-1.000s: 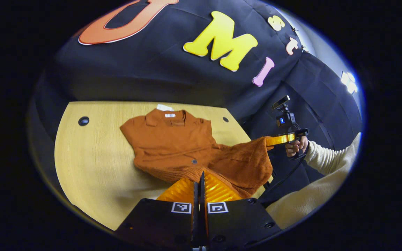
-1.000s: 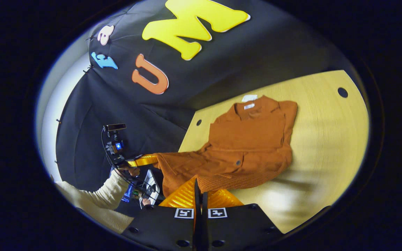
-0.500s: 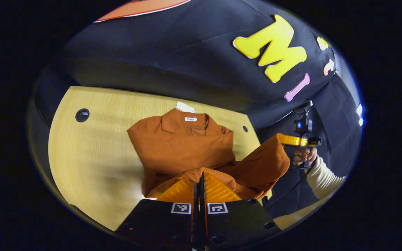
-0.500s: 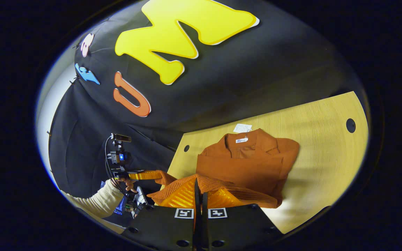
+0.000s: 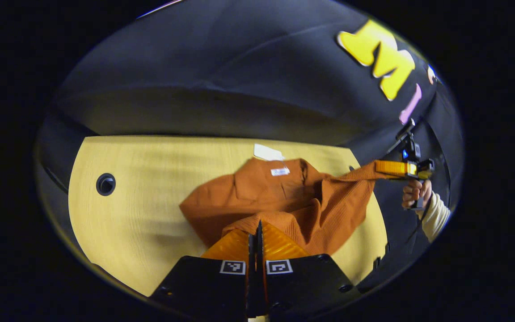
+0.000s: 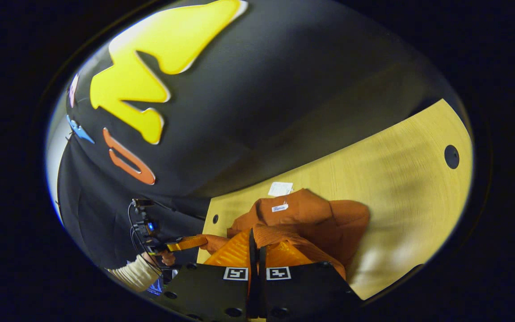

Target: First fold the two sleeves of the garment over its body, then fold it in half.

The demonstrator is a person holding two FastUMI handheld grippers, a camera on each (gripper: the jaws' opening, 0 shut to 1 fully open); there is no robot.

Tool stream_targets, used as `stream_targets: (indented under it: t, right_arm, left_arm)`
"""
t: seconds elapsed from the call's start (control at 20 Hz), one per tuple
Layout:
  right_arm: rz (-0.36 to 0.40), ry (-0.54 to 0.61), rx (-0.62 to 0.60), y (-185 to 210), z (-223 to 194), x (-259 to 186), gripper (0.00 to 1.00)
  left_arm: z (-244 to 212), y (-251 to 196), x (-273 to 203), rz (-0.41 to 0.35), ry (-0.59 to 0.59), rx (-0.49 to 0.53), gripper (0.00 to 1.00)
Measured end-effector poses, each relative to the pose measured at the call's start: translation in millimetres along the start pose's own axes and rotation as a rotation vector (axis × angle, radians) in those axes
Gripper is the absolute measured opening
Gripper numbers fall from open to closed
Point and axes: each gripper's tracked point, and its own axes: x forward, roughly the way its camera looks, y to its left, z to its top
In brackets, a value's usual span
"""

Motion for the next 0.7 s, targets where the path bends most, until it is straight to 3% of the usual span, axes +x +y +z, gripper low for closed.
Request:
stream_targets:
  t: [0.2,0.35,0.5,0.65,0.7]
  right_arm:
    - [-0.021,-0.063,0.104,-36,17,17,0.0]
    - [-0.072,-0.097,0.186,-80,20,31,0.01]
    - [-0.079,-0.152,0.265,-97,19,51,0.01]
    - [-0.035,-0.234,0.423,-101,14,59,0.03]
    - [-0.024,-0.266,0.481,-104,12,59,0.03]
  left_arm:
    - [18,22,33,-0.049,-0.184,-0.378,0.03]
    - [20,27,61,-0.089,-0.254,-0.645,0.03]
    - [22,16,73,-0.096,-0.349,-0.844,0.03]
    - [27,-10,74,-0.085,-0.439,-0.95,0.03]
    - [39,16,86,-0.098,-0.474,-0.993,0.03]
